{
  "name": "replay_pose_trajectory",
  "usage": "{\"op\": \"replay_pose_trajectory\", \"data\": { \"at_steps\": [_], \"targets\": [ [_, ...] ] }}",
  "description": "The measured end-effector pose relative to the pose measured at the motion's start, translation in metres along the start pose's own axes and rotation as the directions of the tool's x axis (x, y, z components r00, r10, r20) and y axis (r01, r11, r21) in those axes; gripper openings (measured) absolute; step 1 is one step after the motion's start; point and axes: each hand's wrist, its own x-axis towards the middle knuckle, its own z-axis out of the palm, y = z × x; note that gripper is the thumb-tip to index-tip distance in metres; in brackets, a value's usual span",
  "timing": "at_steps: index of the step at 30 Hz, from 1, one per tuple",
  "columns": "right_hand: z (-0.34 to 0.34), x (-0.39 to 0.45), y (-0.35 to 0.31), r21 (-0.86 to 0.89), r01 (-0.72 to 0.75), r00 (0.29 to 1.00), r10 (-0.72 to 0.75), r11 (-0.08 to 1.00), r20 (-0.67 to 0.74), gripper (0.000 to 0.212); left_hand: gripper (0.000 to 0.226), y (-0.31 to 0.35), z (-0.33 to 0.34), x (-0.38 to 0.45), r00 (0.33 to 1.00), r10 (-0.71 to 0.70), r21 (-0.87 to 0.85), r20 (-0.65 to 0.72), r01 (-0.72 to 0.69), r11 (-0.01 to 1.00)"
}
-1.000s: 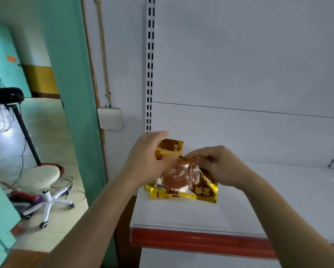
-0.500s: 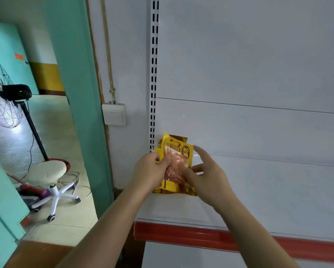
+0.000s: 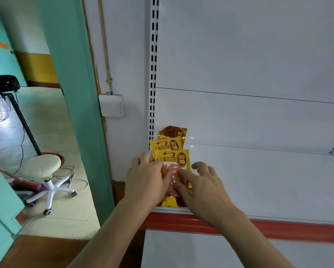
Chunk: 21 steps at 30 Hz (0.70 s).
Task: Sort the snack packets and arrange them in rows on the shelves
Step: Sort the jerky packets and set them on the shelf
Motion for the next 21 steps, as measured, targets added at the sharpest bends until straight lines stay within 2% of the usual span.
{"op": "replay_pose_trajectory", "data": {
  "at_steps": [2, 6, 11, 13, 16, 21],
  "targets": [
    [0.000, -0.001, 0.001, -0.010, 0.027, 0.999, -0.026, 1.000, 0.046, 0.047, 0.051, -0.002, 0.004, -0.003, 1.000, 0.014, -0.039, -0.003, -0.014, 0.999],
    [0.003, -0.002, 0.003, 0.078, 0.066, 0.993, -0.073, 0.995, 0.090, 0.049, 0.046, -0.003, 0.009, -0.006, 0.999, 0.029, -0.171, 0.034, -0.023, 0.985],
    [0.001, -0.002, 0.009, 0.125, 0.107, 0.989, -0.118, 0.986, 0.089, 0.048, 0.041, -0.003, 0.005, -0.005, 0.993, -0.025, -0.262, 0.112, 0.053, 0.964],
    [-0.004, -0.004, 0.014, 0.159, 0.104, 0.987, -0.122, 0.982, 0.109, 0.053, 0.049, -0.002, 0.005, -0.004, 0.992, -0.048, -0.234, 0.116, 0.075, 0.969],
    [-0.012, -0.012, 0.029, 0.133, 0.107, 0.985, -0.123, 0.985, 0.121, 0.060, 0.060, 0.012, -0.001, -0.009, 0.995, -0.092, -0.128, 0.032, 0.095, 0.987],
    [-0.034, -0.036, 0.074, -0.011, 0.100, 0.995, -0.100, 0.995, 0.019, 0.065, 0.060, 0.072, -0.011, -0.024, 0.991, -0.107, -0.058, -0.085, 0.102, 0.993]
  ]
}}
